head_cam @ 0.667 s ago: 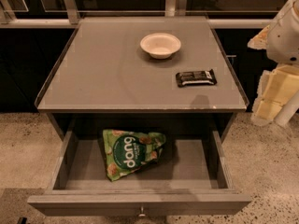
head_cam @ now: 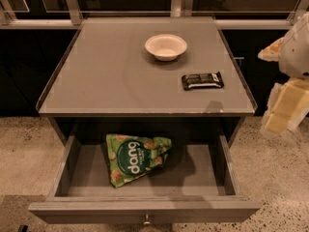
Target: Pick green rice chip bag from top drawer and place on counter
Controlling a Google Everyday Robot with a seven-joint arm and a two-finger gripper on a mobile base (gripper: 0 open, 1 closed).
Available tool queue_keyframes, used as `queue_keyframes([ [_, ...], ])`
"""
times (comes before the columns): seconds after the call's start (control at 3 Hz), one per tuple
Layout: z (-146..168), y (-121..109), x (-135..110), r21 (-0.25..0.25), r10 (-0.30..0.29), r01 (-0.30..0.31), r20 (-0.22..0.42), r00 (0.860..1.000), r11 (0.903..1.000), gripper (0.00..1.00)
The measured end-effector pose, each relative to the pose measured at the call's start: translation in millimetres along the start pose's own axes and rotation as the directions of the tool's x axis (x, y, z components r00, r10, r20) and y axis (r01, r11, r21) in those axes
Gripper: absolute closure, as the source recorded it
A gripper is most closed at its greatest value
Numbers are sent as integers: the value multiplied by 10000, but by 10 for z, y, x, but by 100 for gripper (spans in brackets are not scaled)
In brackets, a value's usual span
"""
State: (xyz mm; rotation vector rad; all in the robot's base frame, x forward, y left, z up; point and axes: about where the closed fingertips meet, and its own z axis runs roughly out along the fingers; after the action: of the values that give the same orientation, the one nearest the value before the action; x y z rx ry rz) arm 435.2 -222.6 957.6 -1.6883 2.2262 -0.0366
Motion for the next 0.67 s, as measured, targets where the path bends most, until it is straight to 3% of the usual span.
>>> queue_keyframes([
  [0.33,344,63,112,-542,184,-146,716,9973,9984,0],
  [0.67,677,112,130,-1289,168,-90,596,9981,9916,0],
])
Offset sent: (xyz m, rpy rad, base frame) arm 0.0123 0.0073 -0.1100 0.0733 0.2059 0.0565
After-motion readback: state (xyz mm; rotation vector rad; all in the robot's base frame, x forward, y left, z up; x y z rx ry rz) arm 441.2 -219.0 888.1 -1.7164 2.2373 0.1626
